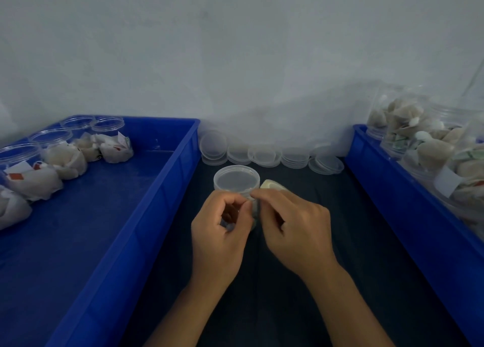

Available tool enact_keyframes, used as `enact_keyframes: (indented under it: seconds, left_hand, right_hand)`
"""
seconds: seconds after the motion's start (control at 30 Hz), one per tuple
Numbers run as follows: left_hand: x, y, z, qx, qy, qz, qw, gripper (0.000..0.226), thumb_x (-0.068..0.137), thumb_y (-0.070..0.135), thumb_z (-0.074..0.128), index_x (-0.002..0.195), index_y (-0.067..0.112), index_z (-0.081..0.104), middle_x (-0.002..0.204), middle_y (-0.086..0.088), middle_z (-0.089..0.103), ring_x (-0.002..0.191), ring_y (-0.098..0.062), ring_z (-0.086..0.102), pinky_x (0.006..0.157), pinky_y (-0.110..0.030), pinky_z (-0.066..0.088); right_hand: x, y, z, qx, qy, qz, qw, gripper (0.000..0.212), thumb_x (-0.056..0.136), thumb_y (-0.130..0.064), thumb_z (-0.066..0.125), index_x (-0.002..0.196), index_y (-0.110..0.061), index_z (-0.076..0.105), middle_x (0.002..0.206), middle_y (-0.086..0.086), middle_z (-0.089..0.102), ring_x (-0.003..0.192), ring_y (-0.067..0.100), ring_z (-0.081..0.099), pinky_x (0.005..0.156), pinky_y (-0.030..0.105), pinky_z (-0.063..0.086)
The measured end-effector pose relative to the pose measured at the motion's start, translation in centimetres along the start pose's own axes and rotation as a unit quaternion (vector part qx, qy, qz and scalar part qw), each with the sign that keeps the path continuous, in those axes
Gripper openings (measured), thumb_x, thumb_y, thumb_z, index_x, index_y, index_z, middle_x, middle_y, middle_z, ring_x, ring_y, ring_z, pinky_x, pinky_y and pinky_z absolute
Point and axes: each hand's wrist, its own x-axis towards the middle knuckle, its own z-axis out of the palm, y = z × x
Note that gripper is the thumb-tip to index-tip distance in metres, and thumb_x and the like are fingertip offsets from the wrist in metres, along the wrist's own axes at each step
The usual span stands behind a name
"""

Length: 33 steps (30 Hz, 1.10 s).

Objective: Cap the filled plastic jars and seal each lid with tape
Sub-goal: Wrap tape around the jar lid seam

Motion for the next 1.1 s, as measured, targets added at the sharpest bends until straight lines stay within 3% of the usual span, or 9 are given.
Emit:
enact_keyframes:
  seconds: [0.17,0.3,0.43,0.63,0.8,0.9,1.1]
  left_hand:
    - [-0.8,-0.3,0.2,0.023,0.019,-0.039,0.999,0.003,0.093,0.022,0.073,0.093,0.024,0.071,0.088,0.015,0.07,0.082,-0.015,0.071,0.069,-0.017,0.054]
    - [-1.1,-0.5,0.3,0.033,0.026,-0.069,0.997,0.012,0.091,0.019,0.075,0.091,0.03,0.071,0.087,0.017,0.072,0.081,-0.016,0.071,0.068,-0.023,0.057]
    - [-0.9,-0.6,0.2,0.039,0.043,-0.074,0.996,0.009,0.091,0.023,0.074,0.09,0.031,0.07,0.086,0.016,0.071,0.082,-0.015,0.07,0.069,-0.019,0.055]
    - [-0.7,-0.8,0.2,0.049,0.055,-0.069,0.995,0.006,0.095,0.031,0.072,0.094,0.026,0.07,0.087,0.015,0.069,0.085,-0.013,0.071,0.072,-0.015,0.053]
    - [-0.5,-1.1,0.4,0.052,0.067,-0.085,0.993,0.005,0.095,0.033,0.072,0.096,0.028,0.071,0.089,0.017,0.071,0.085,-0.011,0.071,0.072,-0.015,0.053]
    - [-0.6,-1.2,0.5,0.044,0.069,-0.105,0.991,0.002,0.095,0.033,0.073,0.094,0.032,0.071,0.088,0.018,0.071,0.083,-0.01,0.072,0.071,-0.017,0.055]
    - [-0.5,-1.2,0.7,0.03,0.083,-0.136,0.987,0.005,0.094,0.03,0.075,0.09,0.033,0.072,0.084,0.018,0.072,0.081,-0.008,0.072,0.067,-0.013,0.053]
  right_hand:
    - [0.0,0.3,-0.6,-0.008,-0.017,0.028,0.999,0.024,0.097,-0.028,0.057,0.108,-0.027,0.079,0.073,-0.016,0.066,0.058,0.005,0.056,0.05,0.025,0.045]
    - [0.2,0.4,-0.6,-0.034,-0.042,0.061,0.997,0.019,0.096,-0.039,0.058,0.106,-0.034,0.074,0.074,-0.019,0.067,0.061,0.003,0.059,0.05,0.018,0.042]
    - [0.1,0.2,-0.1,-0.044,-0.045,0.037,0.997,0.015,0.098,-0.041,0.066,0.1,-0.032,0.077,0.076,-0.014,0.068,0.061,0.007,0.061,0.051,0.028,0.048]
    - [0.5,-0.9,0.5,-0.101,0.001,0.019,0.995,0.017,0.099,-0.03,0.069,0.084,-0.022,0.073,0.063,-0.009,0.056,0.049,0.014,0.045,0.048,0.036,0.043]
    - [0.8,-2.3,1.0,-0.132,0.003,0.036,0.991,0.011,0.099,-0.027,0.071,0.101,-0.017,0.074,0.06,-0.007,0.057,0.044,0.013,0.043,0.045,0.034,0.042]
    - [0.9,-2.6,1.3,-0.149,0.002,0.04,0.988,0.018,0.096,-0.024,0.075,0.111,-0.014,0.077,0.056,-0.006,0.056,0.041,0.013,0.038,0.043,0.029,0.037]
    - [0.9,-2.9,1.6,-0.164,-0.006,0.044,0.985,0.016,0.091,-0.021,0.08,0.105,-0.014,0.08,0.053,-0.003,0.052,0.041,0.013,0.03,0.046,0.026,0.028]
